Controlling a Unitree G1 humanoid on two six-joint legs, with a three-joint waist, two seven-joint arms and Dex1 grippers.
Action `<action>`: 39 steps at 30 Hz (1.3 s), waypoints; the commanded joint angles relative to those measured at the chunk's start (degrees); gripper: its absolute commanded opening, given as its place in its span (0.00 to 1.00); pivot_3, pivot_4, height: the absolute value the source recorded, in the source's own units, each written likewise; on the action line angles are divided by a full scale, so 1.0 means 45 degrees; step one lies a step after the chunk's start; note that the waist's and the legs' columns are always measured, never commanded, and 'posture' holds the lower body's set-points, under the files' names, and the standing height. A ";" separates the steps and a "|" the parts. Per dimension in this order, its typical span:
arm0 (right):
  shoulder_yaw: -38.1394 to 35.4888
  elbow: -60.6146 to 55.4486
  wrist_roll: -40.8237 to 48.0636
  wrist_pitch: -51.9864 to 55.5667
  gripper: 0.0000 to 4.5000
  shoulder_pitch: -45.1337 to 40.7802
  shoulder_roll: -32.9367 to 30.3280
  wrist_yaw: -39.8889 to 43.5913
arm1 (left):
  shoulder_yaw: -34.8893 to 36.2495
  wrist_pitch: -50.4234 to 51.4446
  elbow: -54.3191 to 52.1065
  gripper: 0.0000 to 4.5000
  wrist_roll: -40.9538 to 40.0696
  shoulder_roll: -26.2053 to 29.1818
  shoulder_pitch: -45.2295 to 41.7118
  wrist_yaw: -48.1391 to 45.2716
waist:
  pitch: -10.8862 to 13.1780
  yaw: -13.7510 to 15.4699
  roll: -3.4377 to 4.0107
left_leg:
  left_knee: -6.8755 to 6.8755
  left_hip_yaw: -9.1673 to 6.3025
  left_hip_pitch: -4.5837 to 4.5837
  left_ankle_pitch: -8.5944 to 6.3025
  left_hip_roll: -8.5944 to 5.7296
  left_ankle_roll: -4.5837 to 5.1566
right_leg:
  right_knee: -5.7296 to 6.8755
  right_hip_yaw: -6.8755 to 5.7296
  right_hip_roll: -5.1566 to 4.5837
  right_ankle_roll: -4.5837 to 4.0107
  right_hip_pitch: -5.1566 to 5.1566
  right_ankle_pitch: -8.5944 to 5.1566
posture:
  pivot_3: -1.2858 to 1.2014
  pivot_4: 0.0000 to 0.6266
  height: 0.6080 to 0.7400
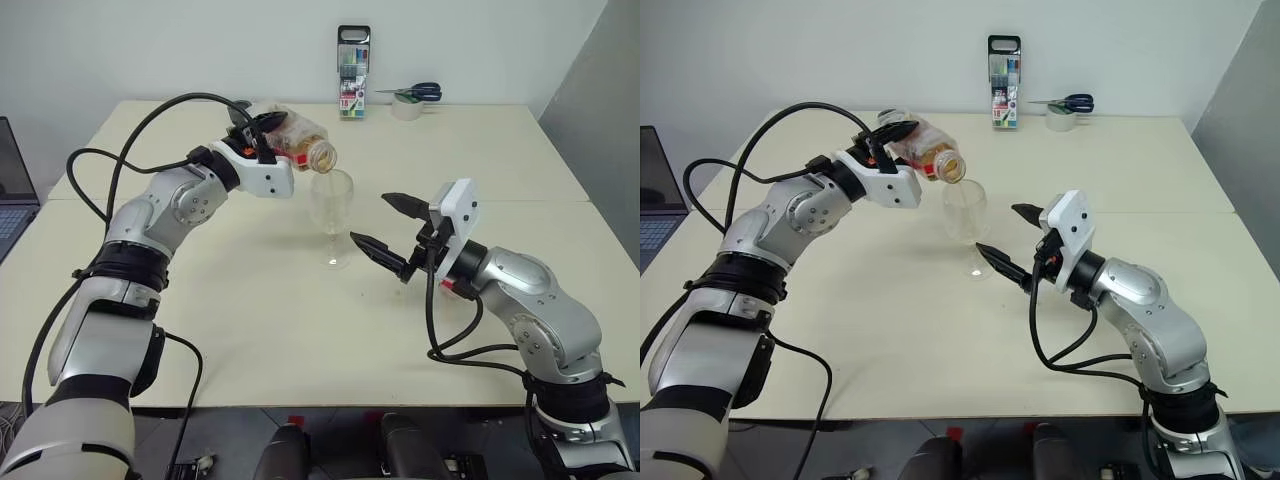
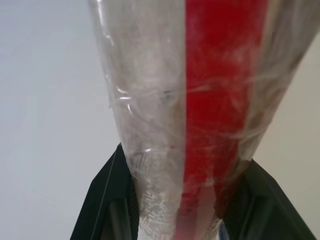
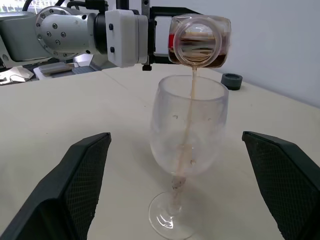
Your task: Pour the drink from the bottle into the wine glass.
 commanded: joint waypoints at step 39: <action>-0.0303 -0.1276 0.0636 -0.0245 1.00 0.0673 -0.0119 0.0092 | -0.0758 -0.0822 0.1524 0.37 0.0962 0.0446 -0.1809 0.1994 | 0.0000 -0.0060 0.0000 | 0.0009 0.0003 -0.0001 0.0002 -0.0002 -0.0004 | 0.0009 0.0001 -0.0001 0.0000 -0.0001 0.0000 | 0.52 0.24 1.00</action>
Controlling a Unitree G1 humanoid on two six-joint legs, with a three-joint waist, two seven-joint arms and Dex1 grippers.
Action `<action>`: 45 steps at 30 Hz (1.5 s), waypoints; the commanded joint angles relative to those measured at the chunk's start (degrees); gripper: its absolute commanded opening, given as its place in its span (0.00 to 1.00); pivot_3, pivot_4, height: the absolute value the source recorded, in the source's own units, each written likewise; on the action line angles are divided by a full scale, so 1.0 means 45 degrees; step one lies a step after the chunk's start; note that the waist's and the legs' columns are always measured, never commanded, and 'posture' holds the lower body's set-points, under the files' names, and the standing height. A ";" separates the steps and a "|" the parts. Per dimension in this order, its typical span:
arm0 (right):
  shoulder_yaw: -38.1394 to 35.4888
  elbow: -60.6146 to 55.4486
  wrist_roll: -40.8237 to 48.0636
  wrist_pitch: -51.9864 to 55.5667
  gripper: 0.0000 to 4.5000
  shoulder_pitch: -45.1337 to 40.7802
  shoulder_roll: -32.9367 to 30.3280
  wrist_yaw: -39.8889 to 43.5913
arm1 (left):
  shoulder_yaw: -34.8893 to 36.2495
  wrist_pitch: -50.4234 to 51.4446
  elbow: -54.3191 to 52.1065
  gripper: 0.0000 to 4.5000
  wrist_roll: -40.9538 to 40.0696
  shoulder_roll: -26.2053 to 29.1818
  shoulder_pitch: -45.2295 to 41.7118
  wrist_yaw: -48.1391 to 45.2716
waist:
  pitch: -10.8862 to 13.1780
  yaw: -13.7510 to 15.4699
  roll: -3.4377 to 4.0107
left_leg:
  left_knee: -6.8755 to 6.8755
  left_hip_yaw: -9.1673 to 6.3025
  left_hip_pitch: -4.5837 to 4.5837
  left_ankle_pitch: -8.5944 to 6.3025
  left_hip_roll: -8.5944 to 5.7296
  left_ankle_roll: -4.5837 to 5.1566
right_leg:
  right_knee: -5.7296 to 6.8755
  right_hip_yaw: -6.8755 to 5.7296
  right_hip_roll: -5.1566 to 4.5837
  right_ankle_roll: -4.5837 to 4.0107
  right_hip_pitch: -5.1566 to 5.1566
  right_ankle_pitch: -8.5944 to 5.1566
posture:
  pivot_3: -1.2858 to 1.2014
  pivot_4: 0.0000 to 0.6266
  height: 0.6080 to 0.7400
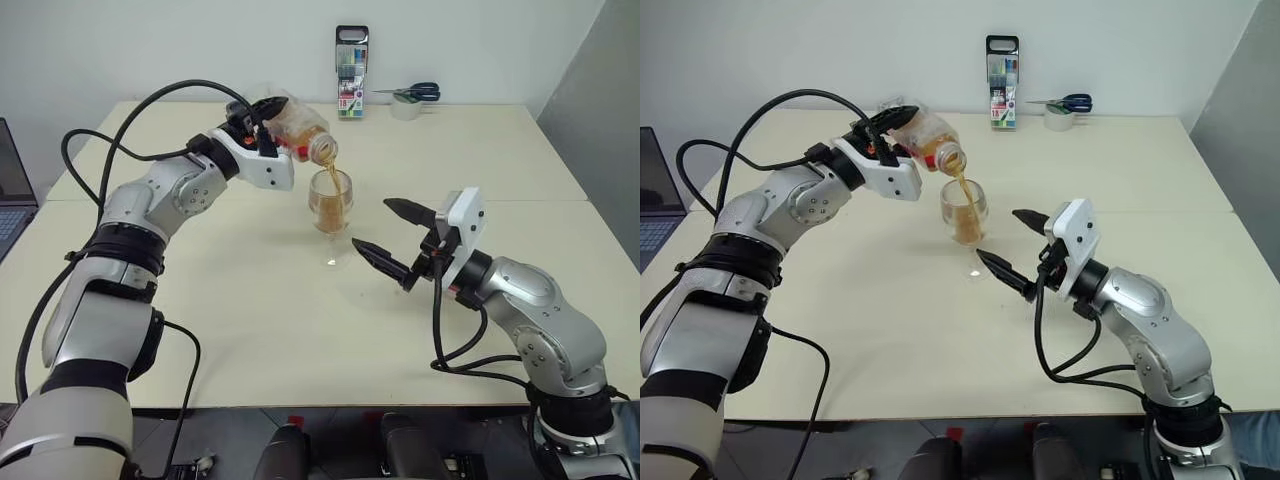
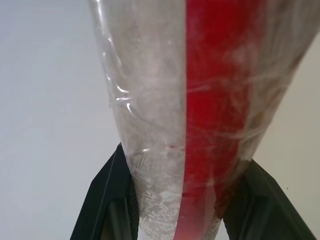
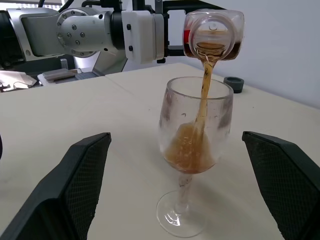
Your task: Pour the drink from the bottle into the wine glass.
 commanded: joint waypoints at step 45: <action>0.0032 -0.0357 0.0210 -0.0078 1.00 -0.0277 -0.0049 0.0304 | 0.0270 -0.0066 0.0114 0.37 -0.0606 0.0285 -0.0089 -0.0185 | 0.0000 -0.0009 0.0000 | 0.0104 -0.0008 -0.0040 -0.0005 -0.0006 0.0008 | 0.0024 -0.0004 0.0001 0.0001 0.0000 0.0000 | 0.52 0.24 1.00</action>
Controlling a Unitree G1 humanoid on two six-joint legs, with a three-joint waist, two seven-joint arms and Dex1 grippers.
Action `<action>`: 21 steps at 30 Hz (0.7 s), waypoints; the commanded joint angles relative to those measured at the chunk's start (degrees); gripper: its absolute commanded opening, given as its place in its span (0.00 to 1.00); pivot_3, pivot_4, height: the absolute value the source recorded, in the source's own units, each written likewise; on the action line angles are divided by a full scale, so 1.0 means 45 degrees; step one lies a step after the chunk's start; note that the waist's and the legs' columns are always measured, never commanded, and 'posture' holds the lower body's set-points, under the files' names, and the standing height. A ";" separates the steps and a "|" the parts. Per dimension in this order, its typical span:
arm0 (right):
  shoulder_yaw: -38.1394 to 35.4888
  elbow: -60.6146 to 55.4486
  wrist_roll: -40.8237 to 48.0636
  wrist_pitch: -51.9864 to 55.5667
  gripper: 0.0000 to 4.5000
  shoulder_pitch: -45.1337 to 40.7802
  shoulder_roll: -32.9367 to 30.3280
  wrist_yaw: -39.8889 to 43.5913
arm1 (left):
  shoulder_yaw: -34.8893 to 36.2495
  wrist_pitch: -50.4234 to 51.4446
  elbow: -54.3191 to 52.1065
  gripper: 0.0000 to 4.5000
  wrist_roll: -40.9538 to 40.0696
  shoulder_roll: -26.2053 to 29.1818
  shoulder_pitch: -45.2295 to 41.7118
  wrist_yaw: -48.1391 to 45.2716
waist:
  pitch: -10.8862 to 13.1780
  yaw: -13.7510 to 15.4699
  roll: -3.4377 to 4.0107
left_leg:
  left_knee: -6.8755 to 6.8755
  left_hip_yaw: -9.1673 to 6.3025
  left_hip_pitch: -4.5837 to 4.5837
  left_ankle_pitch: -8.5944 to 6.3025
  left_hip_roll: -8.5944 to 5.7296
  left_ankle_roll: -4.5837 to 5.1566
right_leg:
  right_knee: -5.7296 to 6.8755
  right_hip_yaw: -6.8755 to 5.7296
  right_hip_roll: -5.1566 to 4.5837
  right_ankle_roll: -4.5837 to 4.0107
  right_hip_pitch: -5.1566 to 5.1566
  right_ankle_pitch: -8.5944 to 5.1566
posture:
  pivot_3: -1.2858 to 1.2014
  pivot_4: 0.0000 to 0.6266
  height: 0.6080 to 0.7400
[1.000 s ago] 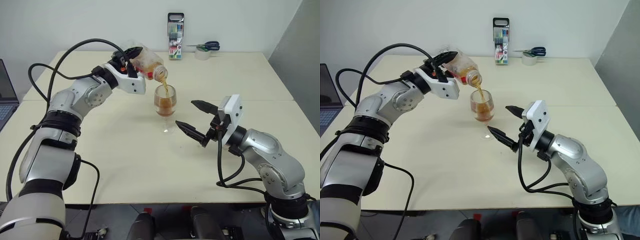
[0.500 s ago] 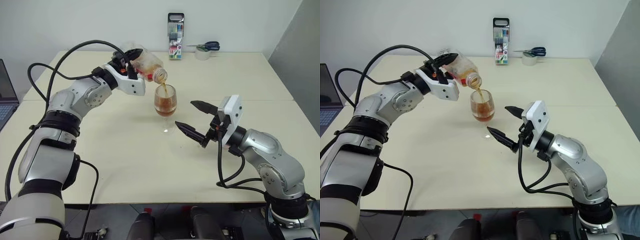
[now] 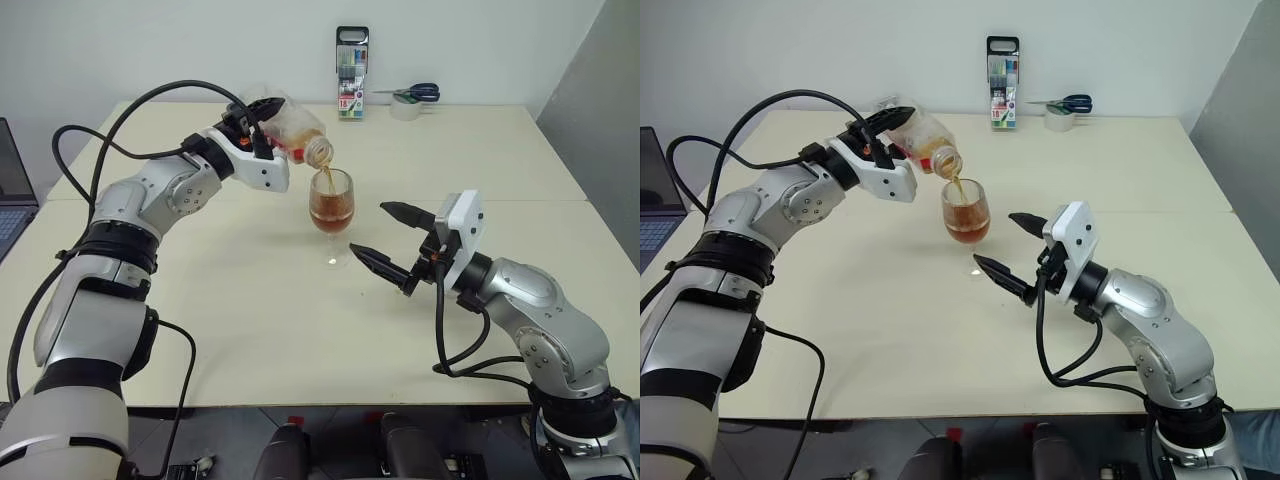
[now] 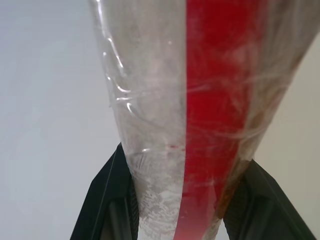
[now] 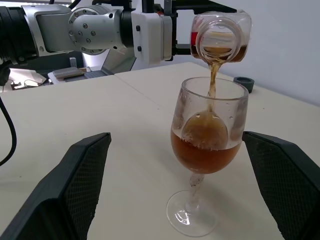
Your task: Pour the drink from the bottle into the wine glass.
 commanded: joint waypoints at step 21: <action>0.0584 -0.0118 0.0049 0.0082 1.00 -0.1197 0.0117 0.0260 | 0.4466 0.7912 -0.5100 0.37 -0.8468 -0.2366 0.3432 -0.5150 | -0.0001 -0.0056 0.0002 | 0.0019 -0.0012 -0.0006 0.0003 0.0006 -0.0004 | 0.0013 -0.0003 0.0001 -0.0001 0.0000 0.0000 | 0.52 0.24 1.00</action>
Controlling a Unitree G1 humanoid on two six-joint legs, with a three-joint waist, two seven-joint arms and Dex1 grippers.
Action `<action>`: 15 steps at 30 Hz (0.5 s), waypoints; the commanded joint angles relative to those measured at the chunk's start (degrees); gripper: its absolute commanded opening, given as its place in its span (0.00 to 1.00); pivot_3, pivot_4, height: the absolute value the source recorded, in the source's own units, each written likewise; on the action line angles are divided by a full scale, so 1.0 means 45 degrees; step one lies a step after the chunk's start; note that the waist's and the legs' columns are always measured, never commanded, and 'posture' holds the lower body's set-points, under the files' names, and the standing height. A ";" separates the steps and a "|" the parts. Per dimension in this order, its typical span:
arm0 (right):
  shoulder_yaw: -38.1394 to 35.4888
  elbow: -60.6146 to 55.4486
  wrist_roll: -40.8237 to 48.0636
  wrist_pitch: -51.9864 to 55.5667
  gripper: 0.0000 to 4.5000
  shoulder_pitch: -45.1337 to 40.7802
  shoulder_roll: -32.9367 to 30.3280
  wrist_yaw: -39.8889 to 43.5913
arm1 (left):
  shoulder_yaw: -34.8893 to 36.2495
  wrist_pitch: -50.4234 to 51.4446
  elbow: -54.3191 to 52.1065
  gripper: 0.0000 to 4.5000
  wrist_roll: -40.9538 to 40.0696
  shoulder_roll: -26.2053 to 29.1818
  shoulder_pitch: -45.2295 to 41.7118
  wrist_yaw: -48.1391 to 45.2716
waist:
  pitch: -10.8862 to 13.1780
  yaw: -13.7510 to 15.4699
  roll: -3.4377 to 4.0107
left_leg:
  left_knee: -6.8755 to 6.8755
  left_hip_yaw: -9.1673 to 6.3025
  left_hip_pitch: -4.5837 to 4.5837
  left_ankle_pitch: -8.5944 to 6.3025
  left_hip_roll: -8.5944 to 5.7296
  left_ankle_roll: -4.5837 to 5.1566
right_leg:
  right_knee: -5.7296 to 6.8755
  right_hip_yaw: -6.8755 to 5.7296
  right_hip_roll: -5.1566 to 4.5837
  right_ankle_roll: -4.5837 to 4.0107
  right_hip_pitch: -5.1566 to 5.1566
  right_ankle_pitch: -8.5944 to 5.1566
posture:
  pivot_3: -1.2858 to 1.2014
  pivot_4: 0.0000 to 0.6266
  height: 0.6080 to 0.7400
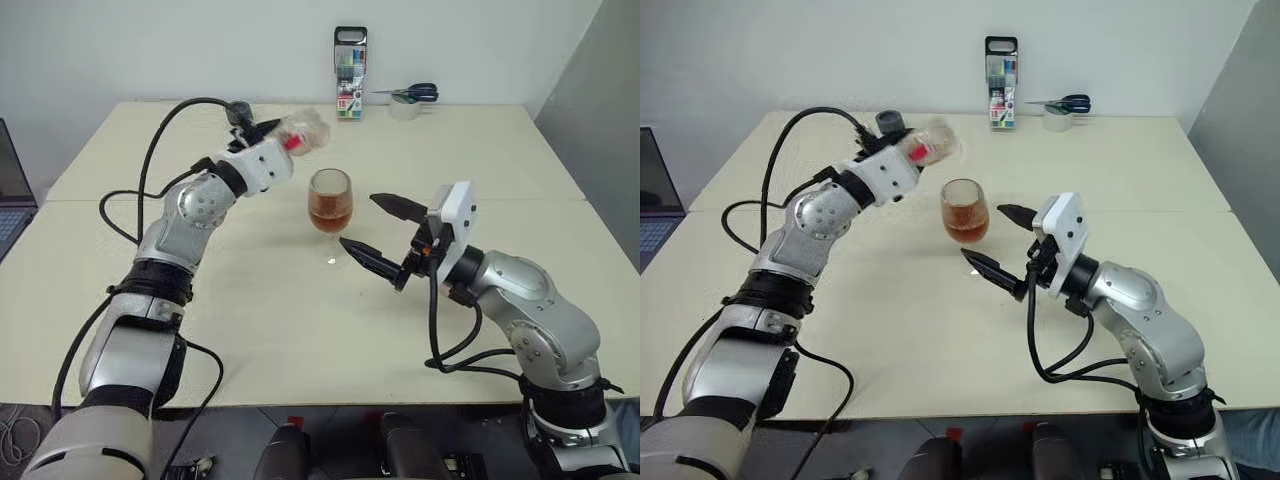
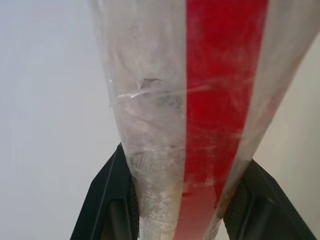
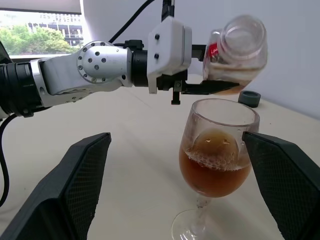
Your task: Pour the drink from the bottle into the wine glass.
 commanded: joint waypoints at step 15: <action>0.1307 0.0036 -0.0166 0.2367 1.00 -0.2195 -0.0304 -0.0051 | 0.4562 0.7908 -0.5472 0.37 -0.5823 -0.1186 0.5063 -0.0491 | -0.0005 0.0076 -0.0004 | 0.0012 -0.0018 0.0005 0.0010 0.0002 -0.0019 | -0.0003 -0.0004 -0.0010 -0.0001 0.0006 0.0001 | 0.52 0.24 1.00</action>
